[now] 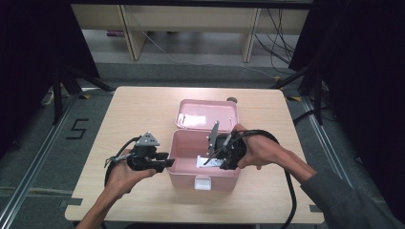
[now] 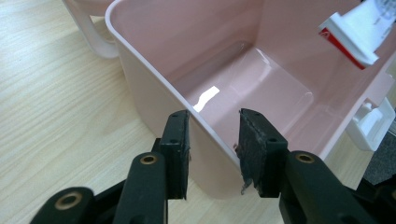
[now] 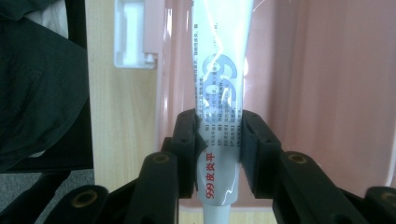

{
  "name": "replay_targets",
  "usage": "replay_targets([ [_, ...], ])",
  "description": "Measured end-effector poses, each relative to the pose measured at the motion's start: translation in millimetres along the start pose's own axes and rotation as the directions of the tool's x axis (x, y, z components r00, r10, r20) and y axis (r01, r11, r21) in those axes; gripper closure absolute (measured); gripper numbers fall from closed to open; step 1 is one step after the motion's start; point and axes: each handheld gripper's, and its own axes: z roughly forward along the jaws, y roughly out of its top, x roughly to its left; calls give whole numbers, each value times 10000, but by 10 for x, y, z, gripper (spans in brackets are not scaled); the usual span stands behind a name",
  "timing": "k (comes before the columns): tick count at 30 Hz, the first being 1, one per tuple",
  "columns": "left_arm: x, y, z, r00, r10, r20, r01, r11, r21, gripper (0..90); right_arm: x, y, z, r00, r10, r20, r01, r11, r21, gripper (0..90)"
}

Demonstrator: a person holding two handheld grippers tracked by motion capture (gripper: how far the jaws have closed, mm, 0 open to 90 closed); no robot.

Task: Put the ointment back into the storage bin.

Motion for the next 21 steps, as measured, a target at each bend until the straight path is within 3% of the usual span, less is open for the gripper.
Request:
replay_targets([
  [3, 1, 0, 0, 10000, 9, 2, -9, 10000, 7, 635, -40, 30, 36, 9995, -306, -32, 307, 9995, 48, 701],
  [4, 1, 0, 0, 10000, 3, 4, -3, 10000, 2, 635, -30, 23, 52, 10000, -65, -59, 65, 10000, 47, 701],
  [5, 1, 0, 0, 10000, 3, 3, -3, 10000, 4, 635, -43, 43, 66, 9997, -215, -91, 217, 9997, 147, 701],
  [9, 0, 0, 1, 10000, 4, 0, -4, 10000, 0, 635, -38, 55, 115, 9998, 41, -192, -38, 9999, 159, 700],
  [11, 0, 0, 0, 10000, 19, -1, -19, 10000, 5, 635, -73, 60, 139, 9990, -396, -214, 400, 9990, 199, 700],
  [14, 1, 0, 1, 10000, 13, 10, -13, 10000, 7, 635, -54, 64, 172, 9996, -134, -259, 143, 9992, 365, 700],
  [16, 1, 0, 0, 10000, 16, 2, -16, 10000, 8, 635, -66, 71, 183, 9990, -365, -254, 374, 9987, 347, 700],
  [18, 1, 0, 0, 10000, 19, 5, -19, 10000, 7, 635, -45, 73, 189, 9996, 45, -278, -34, 9992, 408, 700],
  [19, 0, -1, 0, 10000, 13, 6, -13, 10000, 2, 635, -65, 73, 204, 9996, -195, -207, 201, 9993, 314, 700],
  [20, -1, -1, 0, 10000, 24, -15, -24, 10000, -1, 635, -57, 80, 199, 9996, -41, -279, 53, 9991, 427, 701],
  [21, -1, -2, 1, 10000, 25, -22, -25, 10000, -21, 635, -69, 82, 214, 9994, -215, -274, 225, 9990, 374, 700],
])
